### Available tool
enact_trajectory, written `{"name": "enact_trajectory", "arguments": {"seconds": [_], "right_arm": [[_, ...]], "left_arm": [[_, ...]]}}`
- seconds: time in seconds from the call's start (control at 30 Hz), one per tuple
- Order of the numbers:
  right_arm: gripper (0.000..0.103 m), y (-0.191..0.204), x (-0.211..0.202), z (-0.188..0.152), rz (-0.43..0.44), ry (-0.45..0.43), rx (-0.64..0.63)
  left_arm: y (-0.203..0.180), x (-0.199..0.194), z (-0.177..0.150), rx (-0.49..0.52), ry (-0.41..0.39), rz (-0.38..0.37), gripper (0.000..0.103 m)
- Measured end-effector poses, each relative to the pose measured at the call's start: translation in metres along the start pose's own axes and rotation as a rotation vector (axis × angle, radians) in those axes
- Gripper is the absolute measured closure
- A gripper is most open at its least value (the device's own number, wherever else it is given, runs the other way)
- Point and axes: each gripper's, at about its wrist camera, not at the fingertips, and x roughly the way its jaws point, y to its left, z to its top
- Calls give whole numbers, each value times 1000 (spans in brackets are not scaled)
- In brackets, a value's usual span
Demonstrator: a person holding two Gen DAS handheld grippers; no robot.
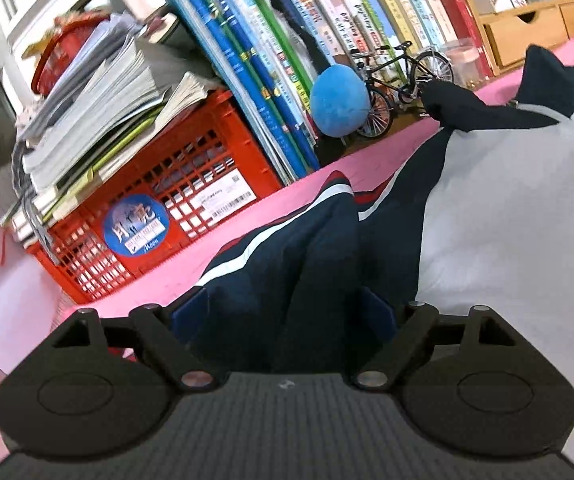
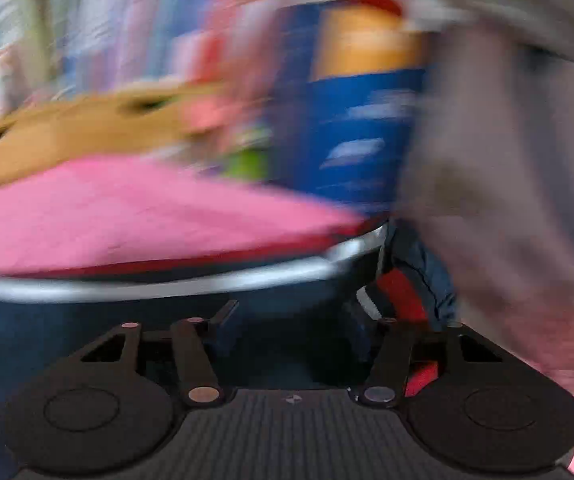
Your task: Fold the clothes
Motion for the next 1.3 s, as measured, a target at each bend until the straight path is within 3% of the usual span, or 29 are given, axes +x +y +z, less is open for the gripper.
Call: {"name": "enact_trajectory", "arguments": {"seconds": [0.1,0.13,0.17,0.23,0.27,0.3,0.37,0.43,0.5,0.53,0.6,0.7,0.8,0.9,0.97,1.03,1.13,1.2,1.27,1.3], "right_arm": [[45,-41,-12,3,70,-53,112],[40,-51,-15,4,127,-50,175],[35,-58,-19,4,221,-54,242],[14,-69,-26,1,428,-67,371],[12,-74,-29,-1,537,-75,431],[12,-75,-29,-2,591,-68,460],[13,-61,-27,1,522,-25,405],[16,-27,-16,-1,341,44,166],[22,-3,0,-11,218,115,32],[18,6,3,-17,207,127,14],[15,17,-5,-29,225,95,17],[14,38,-13,-26,292,90,7],[14,47,-23,-22,299,70,-34],[14,61,-29,-13,309,59,-67],[14,66,-32,-11,310,56,-77],[14,71,-34,-13,320,55,-81],[14,80,-38,-15,338,59,-90],[14,86,-41,-18,357,62,-100],[14,94,-44,-19,370,61,-125],[14,98,-45,-19,373,59,-135]], "left_arm": [[4,0,4,-34,33,-14,19],[8,-1,5,-64,46,-29,19],[12,-2,6,-93,59,-43,19],[19,-7,6,-143,74,-70,19],[23,-12,6,-156,70,-77,19],[24,-18,6,-160,62,-74,19],[29,-30,3,-149,46,-52,19],[34,-40,-4,-129,33,3,18],[48,-45,-12,-131,43,64,18],[57,-43,-16,-141,60,89,18],[78,-36,-24,-162,106,143,18],[109,-10,-37,-158,215,299,18],[142,7,-56,-185,333,436,18],[173,-4,-72,-257,366,523,18],[189,-19,-78,-282,356,590,18],[201,-38,-81,-336,328,591,18],[214,-74,-85,-436,222,522,18],[211,-90,-83,-394,185,596,18],[196,-91,-79,-232,204,814,19],[189,-93,-77,-177,174,856,19]]}}
